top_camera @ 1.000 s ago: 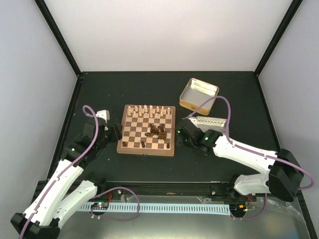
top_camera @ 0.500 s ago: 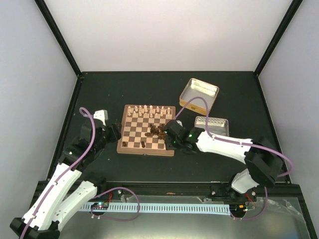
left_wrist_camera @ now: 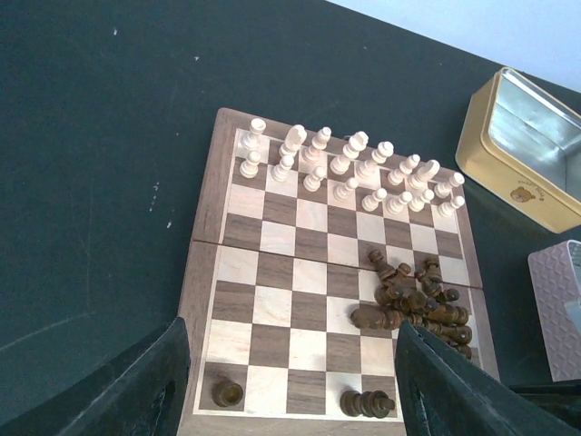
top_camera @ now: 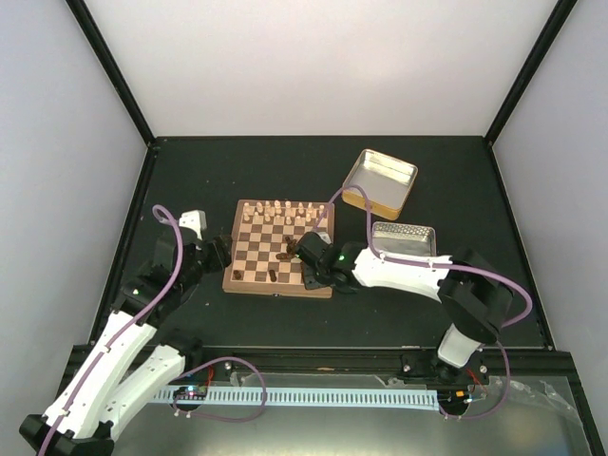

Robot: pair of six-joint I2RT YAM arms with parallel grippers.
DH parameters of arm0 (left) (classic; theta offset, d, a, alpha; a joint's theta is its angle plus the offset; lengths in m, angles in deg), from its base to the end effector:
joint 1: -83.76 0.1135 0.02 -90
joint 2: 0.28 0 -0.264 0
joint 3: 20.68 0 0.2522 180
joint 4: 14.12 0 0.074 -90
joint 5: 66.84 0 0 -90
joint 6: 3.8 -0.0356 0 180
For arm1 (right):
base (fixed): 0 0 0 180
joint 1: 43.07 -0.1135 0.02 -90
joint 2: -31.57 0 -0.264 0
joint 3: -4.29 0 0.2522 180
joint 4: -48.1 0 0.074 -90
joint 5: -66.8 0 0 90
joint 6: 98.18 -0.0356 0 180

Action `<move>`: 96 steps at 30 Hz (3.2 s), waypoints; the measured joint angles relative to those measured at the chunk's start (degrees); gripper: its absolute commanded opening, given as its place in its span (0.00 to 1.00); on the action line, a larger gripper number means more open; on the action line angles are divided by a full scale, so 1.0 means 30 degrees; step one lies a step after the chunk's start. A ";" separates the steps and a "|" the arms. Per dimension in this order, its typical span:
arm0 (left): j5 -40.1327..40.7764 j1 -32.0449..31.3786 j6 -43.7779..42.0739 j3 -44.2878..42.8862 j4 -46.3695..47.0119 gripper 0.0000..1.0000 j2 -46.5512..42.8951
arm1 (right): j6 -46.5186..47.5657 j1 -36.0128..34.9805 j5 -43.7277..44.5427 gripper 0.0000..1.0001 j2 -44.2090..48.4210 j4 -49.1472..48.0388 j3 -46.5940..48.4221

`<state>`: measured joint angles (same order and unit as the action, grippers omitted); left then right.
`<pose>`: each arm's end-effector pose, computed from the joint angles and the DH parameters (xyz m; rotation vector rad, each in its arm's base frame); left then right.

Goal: Set up the chess pieces on the board
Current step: Place the chess piece on the chessboard, then pick up the chess piece from the chessboard.

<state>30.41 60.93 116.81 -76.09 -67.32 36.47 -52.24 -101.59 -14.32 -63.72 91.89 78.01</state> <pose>0.1284 -0.0492 0.2902 -0.2218 2.1841 -0.3944 0.1741 0.2738 0.1844 -0.2981 2.7186 0.3332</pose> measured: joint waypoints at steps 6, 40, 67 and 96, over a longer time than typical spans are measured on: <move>0.0000 0.0000 -0.0007 0.0087 0.0007 0.64 0.0000 | 0.0532 -0.0714 0.0073 0.14 -0.0794 -0.0058 0.1071; -0.0940 0.0000 -0.0138 -0.0313 -0.0466 0.69 -0.0102 | 0.0444 0.0641 0.0503 0.50 0.5705 -0.2368 -0.1756; -0.2863 0.0000 -0.0342 -0.0306 0.0576 0.95 -0.2601 | 0.5625 0.4561 -0.4313 0.38 0.4022 -0.6761 -0.6120; -0.4546 0.0000 -0.0772 0.0940 0.3024 0.95 -0.1647 | 0.6069 0.2368 -0.1341 0.28 -0.2011 -0.6659 -0.0976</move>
<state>16.77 60.93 114.49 -73.27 -58.25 31.53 -34.03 -94.49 -18.34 -69.75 71.91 75.08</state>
